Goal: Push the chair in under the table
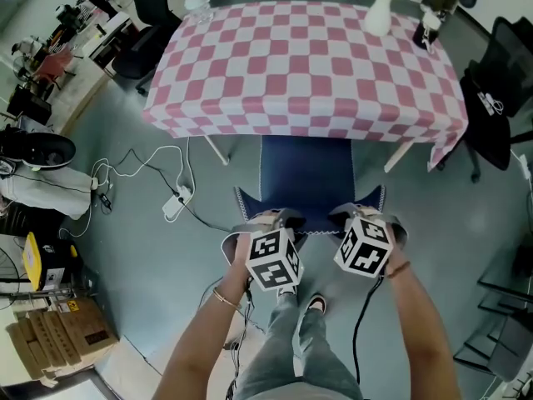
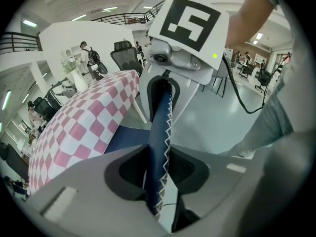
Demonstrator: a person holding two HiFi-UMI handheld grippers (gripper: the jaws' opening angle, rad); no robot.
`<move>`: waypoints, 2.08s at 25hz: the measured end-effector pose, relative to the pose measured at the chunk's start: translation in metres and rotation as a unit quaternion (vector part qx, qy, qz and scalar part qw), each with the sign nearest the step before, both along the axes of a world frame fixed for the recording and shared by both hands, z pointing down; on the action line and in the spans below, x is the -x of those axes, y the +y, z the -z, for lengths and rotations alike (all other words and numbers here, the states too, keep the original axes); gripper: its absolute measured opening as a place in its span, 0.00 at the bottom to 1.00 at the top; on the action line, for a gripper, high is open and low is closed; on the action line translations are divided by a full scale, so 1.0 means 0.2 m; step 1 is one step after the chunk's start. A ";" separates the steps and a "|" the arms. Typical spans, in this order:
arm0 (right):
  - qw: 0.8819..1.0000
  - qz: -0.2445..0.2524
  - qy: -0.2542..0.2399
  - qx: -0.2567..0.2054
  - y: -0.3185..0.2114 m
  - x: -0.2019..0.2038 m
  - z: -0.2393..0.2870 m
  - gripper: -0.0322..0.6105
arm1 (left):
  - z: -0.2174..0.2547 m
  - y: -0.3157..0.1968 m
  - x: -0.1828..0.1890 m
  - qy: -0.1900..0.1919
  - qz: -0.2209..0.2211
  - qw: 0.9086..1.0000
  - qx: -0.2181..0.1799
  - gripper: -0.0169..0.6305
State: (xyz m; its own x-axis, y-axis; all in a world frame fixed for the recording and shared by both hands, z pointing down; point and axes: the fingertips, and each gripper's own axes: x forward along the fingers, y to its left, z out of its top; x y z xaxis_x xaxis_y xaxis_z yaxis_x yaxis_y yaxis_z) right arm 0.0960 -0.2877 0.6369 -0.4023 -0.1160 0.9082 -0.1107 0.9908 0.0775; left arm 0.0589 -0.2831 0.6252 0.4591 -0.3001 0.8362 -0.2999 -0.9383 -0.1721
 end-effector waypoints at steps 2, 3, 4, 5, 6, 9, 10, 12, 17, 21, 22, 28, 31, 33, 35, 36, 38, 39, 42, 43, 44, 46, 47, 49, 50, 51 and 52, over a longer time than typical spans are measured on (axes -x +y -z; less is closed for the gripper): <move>1.000 -0.001 -0.001 -0.001 -0.03 0.01 0.00 0.23 | 0.00 -0.03 0.01 0.001 0.000 1.000 -0.004 0.18; 1.000 -0.001 -0.001 0.000 -0.04 0.02 0.00 0.23 | 0.00 -0.04 0.02 0.000 0.000 1.000 -0.007 0.18; 1.000 0.000 -0.001 0.000 -0.05 0.03 0.00 0.23 | 0.00 -0.06 0.03 0.000 0.001 1.000 -0.008 0.18; 1.000 0.000 -0.001 0.001 -0.06 0.03 0.00 0.23 | 0.00 -0.07 0.03 -0.001 0.002 1.000 -0.009 0.18; 1.000 0.000 -0.002 0.002 -0.07 0.04 0.00 0.23 | 0.00 -0.09 0.04 -0.002 0.002 1.000 -0.010 0.18; 1.000 0.000 0.000 0.004 -0.12 0.05 0.00 0.23 | -0.01 -0.14 0.05 -0.004 0.001 1.000 -0.012 0.19; 1.000 -0.001 0.001 0.004 -0.14 0.05 -0.01 0.23 | -0.01 -0.16 0.05 -0.005 0.001 1.000 -0.013 0.19; 1.000 -0.005 0.004 0.003 -0.19 0.05 -0.01 0.23 | -0.01 -0.21 0.05 -0.006 0.000 1.000 -0.018 0.18; 1.000 -0.013 0.004 0.002 -0.31 0.06 -0.01 0.23 | -0.01 -0.34 0.06 -0.008 -0.009 1.000 -0.014 0.18; 1.000 -0.005 0.003 0.000 -0.34 0.08 0.00 0.23 | 0.00 -0.36 0.07 -0.005 -0.007 1.000 -0.017 0.19; 1.000 -0.001 0.003 0.000 -0.34 0.08 0.00 0.23 | 0.00 -0.37 0.07 -0.005 -0.005 1.000 -0.017 0.19; 1.000 -0.011 0.004 -0.013 -0.44 0.09 -0.01 0.23 | -0.01 -0.46 0.08 -0.010 -0.002 1.000 -0.026 0.19; 1.000 -0.019 0.008 -0.018 -0.51 0.09 -0.01 0.23 | -0.01 -0.53 0.08 -0.012 -0.004 0.999 -0.030 0.19; 0.999 -0.023 0.008 -0.021 -0.55 0.09 -0.01 0.23 | -0.02 -0.57 0.08 -0.012 -0.006 0.999 -0.035 0.18; 0.999 -0.025 0.010 -0.018 -0.59 0.09 -0.01 0.23 | -0.01 -0.61 0.08 -0.012 -0.008 0.999 -0.031 0.19; 0.999 -0.026 0.011 -0.018 -0.60 0.10 -0.01 0.23 | -0.01 -0.63 0.08 -0.012 -0.009 0.999 -0.030 0.19; 0.999 -0.029 0.012 -0.022 -0.64 0.10 -0.01 0.23 | -0.01 -0.66 0.09 -0.012 -0.011 0.999 -0.036 0.19; 0.999 -0.030 0.012 -0.024 -0.65 0.10 -0.01 0.23 | -0.01 -0.68 0.09 -0.013 -0.011 0.999 -0.040 0.19; 0.999 -0.032 0.013 -0.026 -0.70 0.11 -0.01 0.23 | -0.01 -0.73 0.10 -0.014 -0.012 0.999 -0.044 0.19; 0.999 -0.033 0.013 -0.026 -0.72 0.12 -0.01 0.23 | -0.01 -0.75 0.11 -0.014 -0.013 0.999 -0.043 0.19; 0.999 -0.034 0.013 -0.026 -0.74 0.12 -0.01 0.23 | -0.01 -0.76 0.11 -0.015 -0.013 0.999 -0.042 0.19; 0.999 -0.035 0.014 -0.027 -0.77 0.11 -0.01 0.23 | -0.01 -0.80 0.10 -0.015 -0.013 0.999 -0.042 0.19; 0.999 -0.035 0.015 -0.026 -0.78 0.11 -0.01 0.23 | -0.01 -0.80 0.10 -0.015 -0.014 0.999 -0.039 0.18; 0.999 -0.034 0.016 -0.023 -0.78 0.11 -0.01 0.23 | -0.01 -0.81 0.10 -0.014 -0.017 0.999 -0.034 0.19; 0.999 -0.034 0.016 -0.024 -0.79 0.11 -0.01 0.23 | -0.01 -0.81 0.11 -0.013 -0.017 0.999 -0.035 0.18; 0.999 -0.034 0.015 -0.026 -0.79 0.12 -0.01 0.23 | -0.01 -0.81 0.10 -0.010 -0.017 0.999 -0.037 0.18; 0.999 -0.035 0.015 -0.028 -0.79 0.12 -0.01 0.23 | -0.01 -0.81 0.10 -0.009 -0.017 0.999 -0.038 0.19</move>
State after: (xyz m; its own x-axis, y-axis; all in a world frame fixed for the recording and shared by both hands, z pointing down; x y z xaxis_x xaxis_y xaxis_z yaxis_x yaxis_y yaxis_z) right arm 0.0728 -0.4453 0.6381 -0.3649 -0.1931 0.9108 -0.1759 0.9749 0.1363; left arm 0.0383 -0.4460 0.6273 0.4552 -0.3470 0.8200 -0.2641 -0.9321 -0.2478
